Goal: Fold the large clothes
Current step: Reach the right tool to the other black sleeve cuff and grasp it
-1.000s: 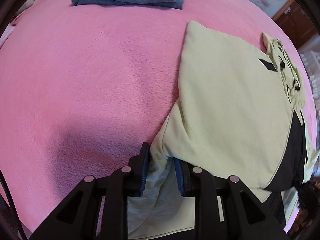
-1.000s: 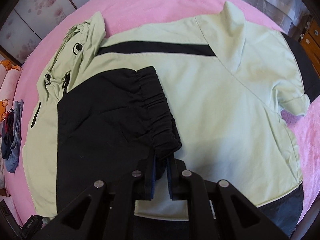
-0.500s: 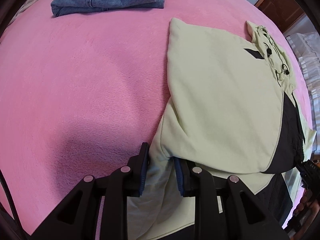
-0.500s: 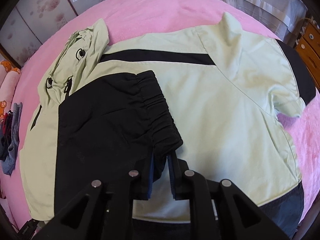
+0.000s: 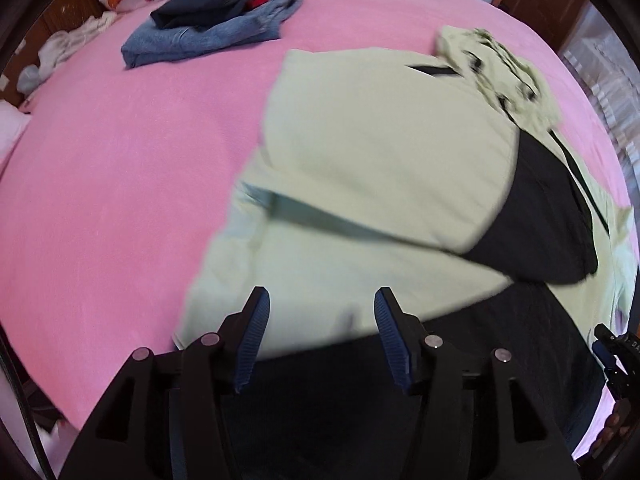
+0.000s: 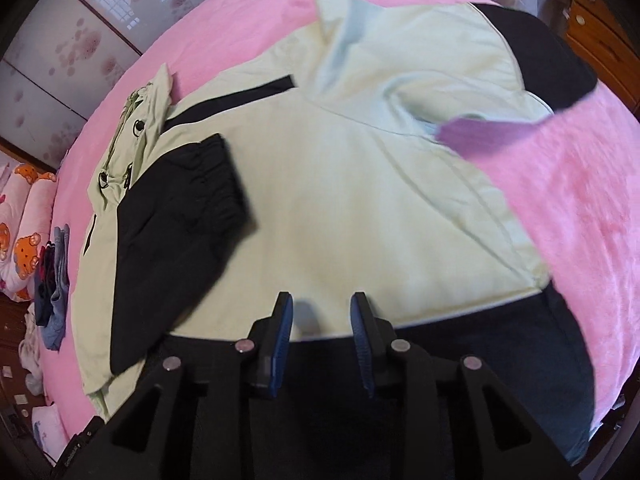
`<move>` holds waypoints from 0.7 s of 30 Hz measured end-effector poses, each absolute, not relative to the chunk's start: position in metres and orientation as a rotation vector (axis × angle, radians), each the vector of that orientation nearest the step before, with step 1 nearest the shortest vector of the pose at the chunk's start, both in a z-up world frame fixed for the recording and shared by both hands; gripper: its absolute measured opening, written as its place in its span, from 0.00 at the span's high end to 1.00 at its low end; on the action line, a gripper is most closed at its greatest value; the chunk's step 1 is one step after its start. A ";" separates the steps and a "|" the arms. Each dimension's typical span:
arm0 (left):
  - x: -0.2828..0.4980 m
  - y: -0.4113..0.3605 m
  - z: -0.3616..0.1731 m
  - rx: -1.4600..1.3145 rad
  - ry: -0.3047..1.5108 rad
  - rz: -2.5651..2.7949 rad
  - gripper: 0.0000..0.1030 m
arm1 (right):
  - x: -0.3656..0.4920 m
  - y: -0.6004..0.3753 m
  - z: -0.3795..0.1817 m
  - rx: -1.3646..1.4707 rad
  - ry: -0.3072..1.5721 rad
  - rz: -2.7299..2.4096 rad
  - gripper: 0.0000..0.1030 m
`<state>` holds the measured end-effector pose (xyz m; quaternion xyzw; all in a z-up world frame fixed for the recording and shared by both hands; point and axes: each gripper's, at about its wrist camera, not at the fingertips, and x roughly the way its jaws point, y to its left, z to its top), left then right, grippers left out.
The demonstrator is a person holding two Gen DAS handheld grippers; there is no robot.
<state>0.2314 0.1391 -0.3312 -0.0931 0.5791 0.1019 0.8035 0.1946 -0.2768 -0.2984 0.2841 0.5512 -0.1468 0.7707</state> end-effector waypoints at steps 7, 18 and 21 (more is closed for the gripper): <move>0.215 0.014 -0.315 -0.202 1.280 0.091 0.42 | 0.162 -0.338 -0.282 0.613 1.228 -0.224 0.71; 0.226 -0.186 -0.297 -0.071 1.324 -0.190 0.34 | 0.123 -0.495 -0.272 0.733 1.190 -0.347 0.71; 0.225 -0.235 -0.296 -0.007 1.344 -0.247 0.34 | 0.113 -0.541 -0.278 0.805 1.150 -0.423 0.71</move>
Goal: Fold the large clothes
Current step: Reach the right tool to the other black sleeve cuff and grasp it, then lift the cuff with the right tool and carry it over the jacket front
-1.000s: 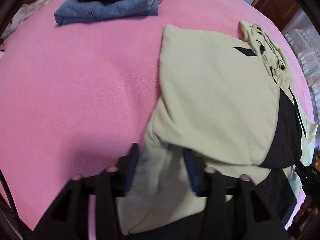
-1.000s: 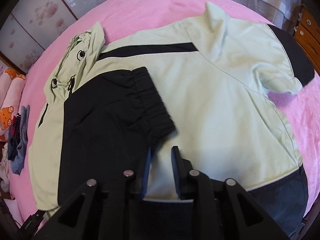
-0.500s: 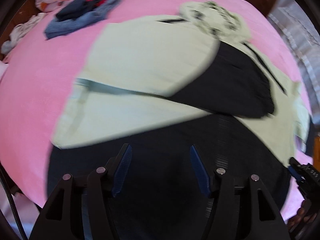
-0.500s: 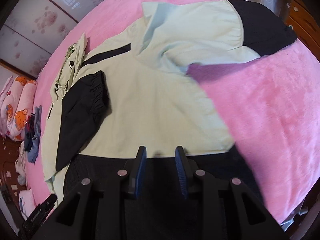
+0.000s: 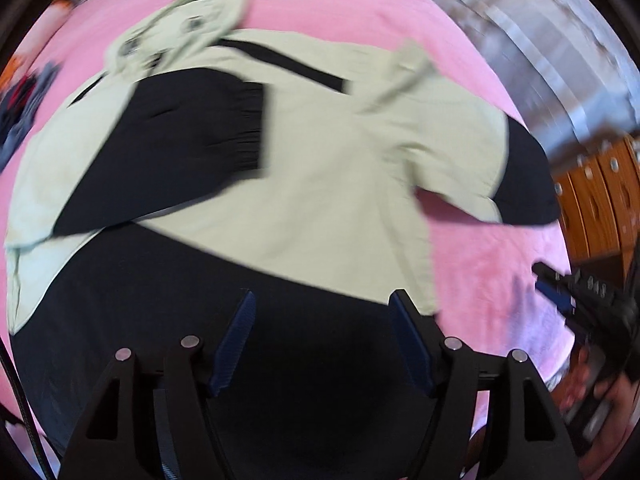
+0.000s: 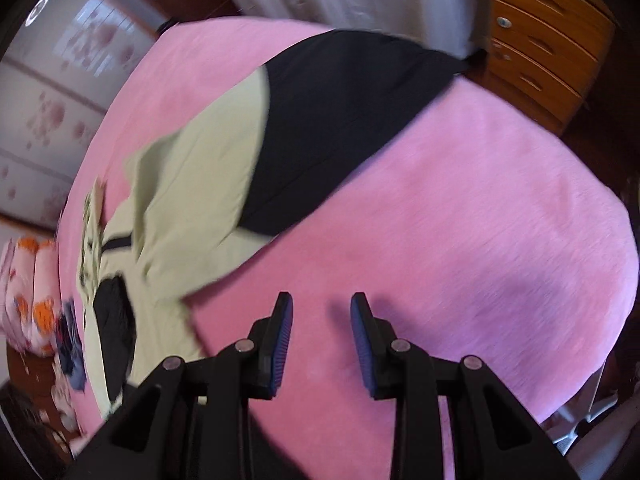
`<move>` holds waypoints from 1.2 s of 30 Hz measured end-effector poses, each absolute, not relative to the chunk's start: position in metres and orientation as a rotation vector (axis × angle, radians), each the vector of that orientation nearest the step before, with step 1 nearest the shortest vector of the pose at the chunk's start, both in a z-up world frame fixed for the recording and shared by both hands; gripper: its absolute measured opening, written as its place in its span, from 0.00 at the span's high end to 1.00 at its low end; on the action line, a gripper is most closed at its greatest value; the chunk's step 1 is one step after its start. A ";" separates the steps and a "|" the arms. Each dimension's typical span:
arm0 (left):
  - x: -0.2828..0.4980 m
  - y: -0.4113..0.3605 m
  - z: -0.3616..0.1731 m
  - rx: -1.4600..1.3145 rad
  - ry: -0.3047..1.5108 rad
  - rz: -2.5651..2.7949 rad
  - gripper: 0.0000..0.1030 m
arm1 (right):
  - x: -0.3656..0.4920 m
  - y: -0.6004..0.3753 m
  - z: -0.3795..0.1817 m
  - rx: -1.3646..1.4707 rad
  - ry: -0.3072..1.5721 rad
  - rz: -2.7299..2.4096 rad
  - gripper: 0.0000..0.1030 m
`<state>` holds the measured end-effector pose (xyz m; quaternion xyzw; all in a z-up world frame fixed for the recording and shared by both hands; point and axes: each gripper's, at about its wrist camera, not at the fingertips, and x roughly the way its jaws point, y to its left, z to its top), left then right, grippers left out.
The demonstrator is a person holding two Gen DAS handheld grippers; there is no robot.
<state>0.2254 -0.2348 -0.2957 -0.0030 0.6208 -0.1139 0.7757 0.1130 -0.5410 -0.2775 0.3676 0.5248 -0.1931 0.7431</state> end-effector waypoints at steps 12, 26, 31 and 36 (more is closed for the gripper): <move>0.241 -0.328 -0.302 0.088 1.427 -0.344 0.34 | 0.116 -0.672 -0.310 1.062 0.937 -0.595 0.71; 0.266 -0.356 -0.301 0.112 1.431 -0.349 0.34 | 0.149 -0.733 -0.345 1.278 0.821 -0.629 0.71; 0.269 -0.359 -0.303 0.111 1.435 -0.357 0.34 | 0.149 -0.734 -0.342 1.257 0.818 -0.625 0.82; 0.269 -0.346 -0.303 0.093 1.445 -0.344 0.34 | 0.150 -0.728 -0.323 1.200 0.774 -0.640 0.89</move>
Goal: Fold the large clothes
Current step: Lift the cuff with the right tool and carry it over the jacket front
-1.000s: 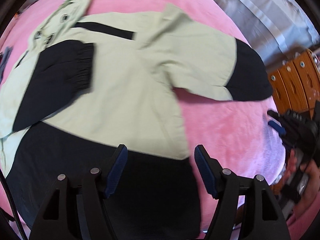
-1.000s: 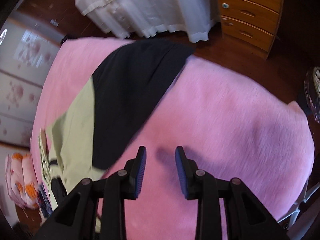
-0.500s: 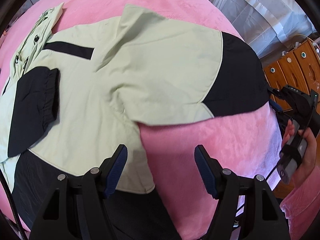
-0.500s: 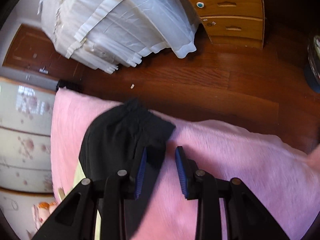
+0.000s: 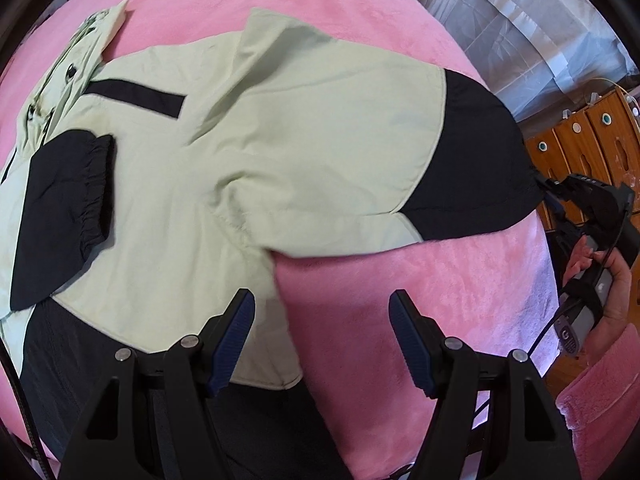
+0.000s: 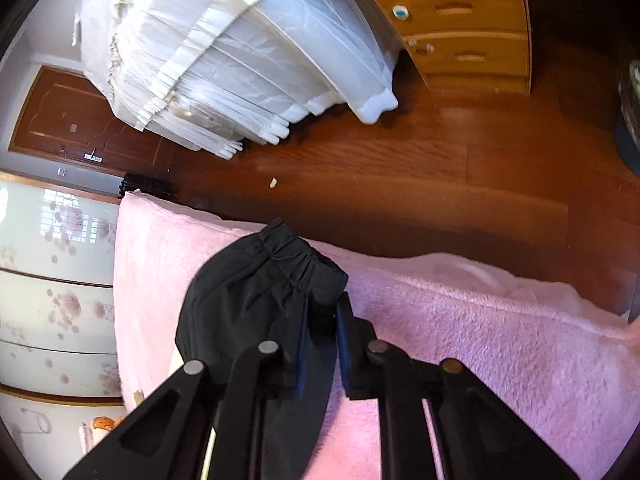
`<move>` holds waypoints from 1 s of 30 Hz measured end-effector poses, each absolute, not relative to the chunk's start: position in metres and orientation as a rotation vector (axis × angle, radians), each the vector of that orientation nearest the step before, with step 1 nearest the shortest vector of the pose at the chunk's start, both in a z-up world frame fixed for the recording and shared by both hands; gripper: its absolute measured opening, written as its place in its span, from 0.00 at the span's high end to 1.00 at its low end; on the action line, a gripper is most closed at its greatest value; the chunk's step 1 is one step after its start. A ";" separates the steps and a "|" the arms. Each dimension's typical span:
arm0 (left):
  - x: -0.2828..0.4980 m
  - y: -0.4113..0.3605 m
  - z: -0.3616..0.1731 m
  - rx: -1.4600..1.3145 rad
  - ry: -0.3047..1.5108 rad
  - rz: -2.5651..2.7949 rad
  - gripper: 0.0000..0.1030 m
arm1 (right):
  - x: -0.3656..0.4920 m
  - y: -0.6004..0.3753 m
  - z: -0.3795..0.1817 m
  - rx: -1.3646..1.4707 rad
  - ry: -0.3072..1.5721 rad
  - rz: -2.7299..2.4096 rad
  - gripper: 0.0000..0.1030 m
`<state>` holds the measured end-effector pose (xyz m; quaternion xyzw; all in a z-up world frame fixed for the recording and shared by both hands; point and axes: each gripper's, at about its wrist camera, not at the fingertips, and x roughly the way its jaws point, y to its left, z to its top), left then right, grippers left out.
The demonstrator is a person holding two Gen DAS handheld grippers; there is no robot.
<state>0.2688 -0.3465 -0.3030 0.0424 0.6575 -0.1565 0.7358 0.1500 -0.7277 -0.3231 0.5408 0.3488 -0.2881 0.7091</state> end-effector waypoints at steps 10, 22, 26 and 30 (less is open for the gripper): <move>0.268 -0.273 -0.290 0.039 1.420 -0.265 0.34 | 0.170 -0.693 -0.240 1.034 0.681 -0.564 0.91; 0.275 -0.152 -0.258 -0.046 1.336 -0.187 0.34 | 0.213 -0.564 -0.130 0.778 0.585 -0.338 0.91; 0.273 -0.106 -0.244 -0.038 1.309 -0.181 0.34 | 0.224 -0.502 -0.106 0.694 0.570 -0.271 0.91; 0.274 -0.060 -0.232 -0.054 1.298 -0.187 0.34 | 0.232 -0.432 -0.089 0.570 0.578 -0.236 0.91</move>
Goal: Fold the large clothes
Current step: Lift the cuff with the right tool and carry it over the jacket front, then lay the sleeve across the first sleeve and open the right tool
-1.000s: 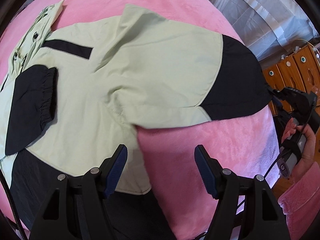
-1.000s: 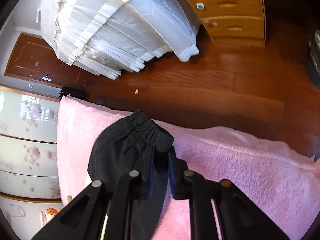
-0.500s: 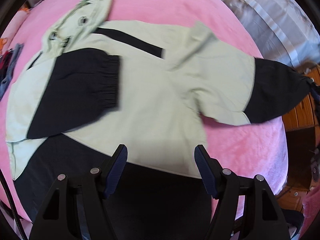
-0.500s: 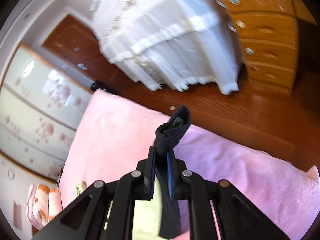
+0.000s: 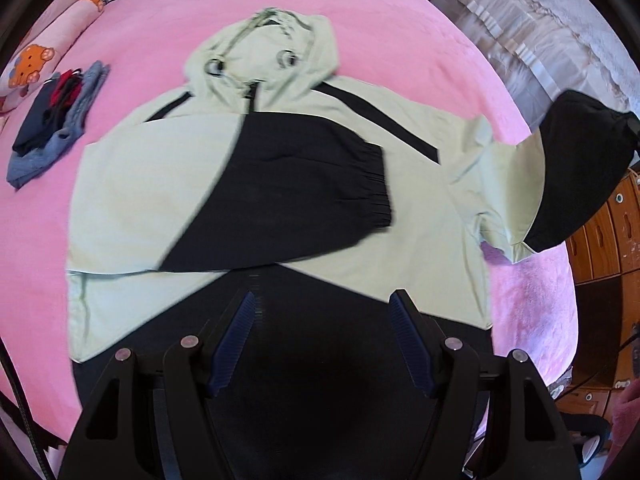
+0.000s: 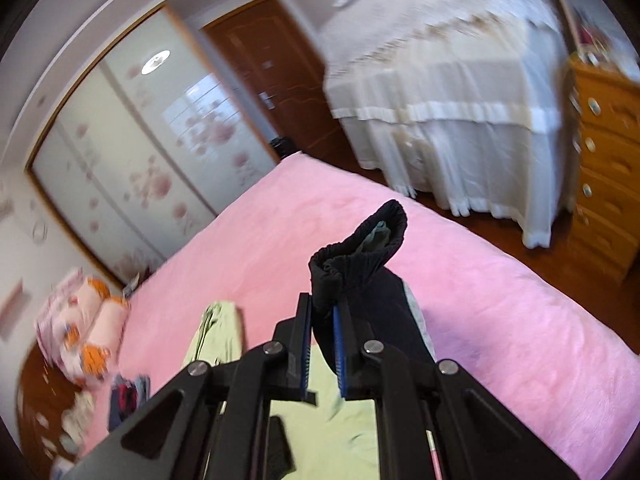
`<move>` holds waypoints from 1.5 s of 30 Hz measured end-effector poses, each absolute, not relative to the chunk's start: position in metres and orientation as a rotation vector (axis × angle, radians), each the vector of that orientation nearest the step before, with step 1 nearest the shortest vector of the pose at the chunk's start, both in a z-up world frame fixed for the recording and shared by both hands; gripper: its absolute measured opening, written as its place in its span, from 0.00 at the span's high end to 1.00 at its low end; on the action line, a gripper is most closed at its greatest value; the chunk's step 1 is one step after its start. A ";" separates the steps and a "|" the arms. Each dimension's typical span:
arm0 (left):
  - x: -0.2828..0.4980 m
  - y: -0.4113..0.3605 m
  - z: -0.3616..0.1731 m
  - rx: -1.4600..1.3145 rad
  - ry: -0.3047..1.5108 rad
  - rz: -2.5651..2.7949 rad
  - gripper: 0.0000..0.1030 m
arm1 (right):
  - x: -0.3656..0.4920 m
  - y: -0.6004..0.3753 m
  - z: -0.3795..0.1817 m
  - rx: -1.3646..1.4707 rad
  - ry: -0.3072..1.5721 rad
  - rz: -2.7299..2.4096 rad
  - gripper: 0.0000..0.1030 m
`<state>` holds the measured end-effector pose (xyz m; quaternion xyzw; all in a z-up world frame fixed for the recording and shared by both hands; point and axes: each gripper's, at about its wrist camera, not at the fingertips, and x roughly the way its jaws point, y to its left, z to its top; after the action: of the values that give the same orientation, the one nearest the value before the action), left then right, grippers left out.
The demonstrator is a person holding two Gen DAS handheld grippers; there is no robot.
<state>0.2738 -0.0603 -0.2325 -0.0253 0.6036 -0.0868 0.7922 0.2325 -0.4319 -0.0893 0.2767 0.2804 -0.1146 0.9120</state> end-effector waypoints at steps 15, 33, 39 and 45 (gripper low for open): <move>0.281 0.077 -0.238 -0.107 1.294 -0.136 0.34 | 0.269 -0.192 -0.186 0.254 0.825 -0.102 0.91; 0.285 0.102 -0.284 -0.242 1.368 -0.168 0.34 | 0.265 -0.128 -0.265 0.132 1.116 0.118 0.70; 0.303 0.067 -0.300 -0.371 1.362 -0.202 0.34 | 0.249 -0.162 -0.253 0.188 1.121 0.151 0.60; 0.321 0.029 -0.321 -0.471 1.331 -0.163 0.34 | 0.234 -0.220 -0.254 0.291 1.187 0.101 0.60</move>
<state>0.3206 0.0294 -0.3213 -0.2163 0.6109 -0.0746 0.7580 0.2343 -0.2199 -0.2538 0.1365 0.5570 0.0475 0.8178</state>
